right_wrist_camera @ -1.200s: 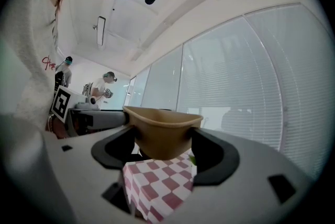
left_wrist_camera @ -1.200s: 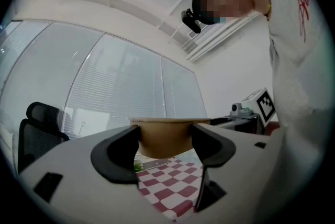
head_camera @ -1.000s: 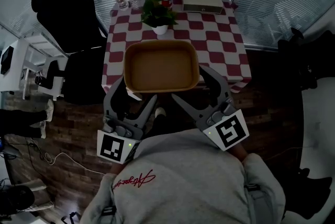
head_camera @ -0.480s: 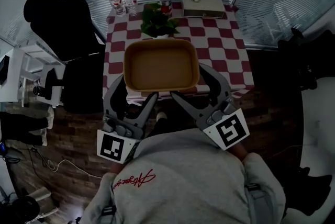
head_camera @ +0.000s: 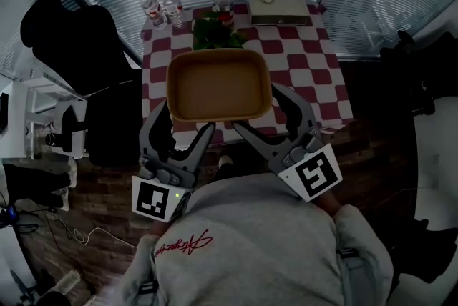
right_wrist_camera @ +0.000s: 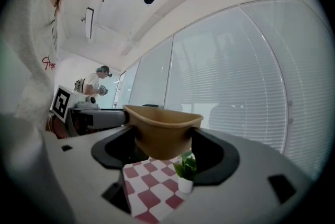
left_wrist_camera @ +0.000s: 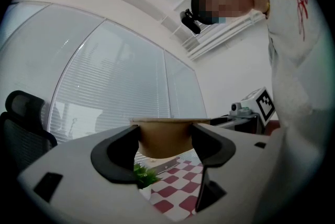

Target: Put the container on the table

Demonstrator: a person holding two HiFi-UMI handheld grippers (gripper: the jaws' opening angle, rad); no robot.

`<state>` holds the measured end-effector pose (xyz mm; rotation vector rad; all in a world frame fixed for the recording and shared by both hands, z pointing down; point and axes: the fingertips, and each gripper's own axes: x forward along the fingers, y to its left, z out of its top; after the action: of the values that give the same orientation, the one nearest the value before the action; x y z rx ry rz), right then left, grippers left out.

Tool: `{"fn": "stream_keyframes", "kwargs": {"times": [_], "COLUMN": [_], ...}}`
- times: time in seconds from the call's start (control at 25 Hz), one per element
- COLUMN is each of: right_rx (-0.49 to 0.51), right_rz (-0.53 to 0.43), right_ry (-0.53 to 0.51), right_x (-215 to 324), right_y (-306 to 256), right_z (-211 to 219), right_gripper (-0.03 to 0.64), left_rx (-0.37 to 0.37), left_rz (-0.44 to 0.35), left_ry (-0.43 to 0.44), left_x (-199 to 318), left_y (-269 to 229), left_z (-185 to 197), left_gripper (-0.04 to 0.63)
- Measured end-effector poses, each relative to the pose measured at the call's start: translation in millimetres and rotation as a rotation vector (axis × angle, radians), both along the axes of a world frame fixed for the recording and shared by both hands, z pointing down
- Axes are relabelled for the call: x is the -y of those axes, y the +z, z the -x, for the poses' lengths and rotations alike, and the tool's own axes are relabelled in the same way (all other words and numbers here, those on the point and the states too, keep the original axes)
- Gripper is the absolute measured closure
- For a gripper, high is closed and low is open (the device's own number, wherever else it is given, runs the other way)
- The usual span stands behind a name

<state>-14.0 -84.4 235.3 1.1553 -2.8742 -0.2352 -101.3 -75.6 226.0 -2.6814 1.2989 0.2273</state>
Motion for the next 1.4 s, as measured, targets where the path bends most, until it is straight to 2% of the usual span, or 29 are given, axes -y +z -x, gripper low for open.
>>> {"fn": "stream_keyframes", "kwargs": {"times": [0.88, 1.24, 1.4], "right_rx": [-0.015, -0.021, -0.022], "right_rz": [0.024, 0.02, 0.01], "right_ry": [0.053, 0.03, 0.0], "right_x": [60, 63, 65], "right_y": [11, 9, 5], "right_z": [31, 24, 18], "right_gripper": [0.279, 0.279, 0.281], "left_rx": [0.007, 0.013, -0.007], "left_rz": [0.027, 0.028, 0.034], "left_ry": [0.04, 0.019, -0.015], "left_x": [64, 65, 65], "left_y": [10, 9, 7], "left_z": [30, 24, 16], "left_gripper": [0.284, 0.284, 0.284]}}
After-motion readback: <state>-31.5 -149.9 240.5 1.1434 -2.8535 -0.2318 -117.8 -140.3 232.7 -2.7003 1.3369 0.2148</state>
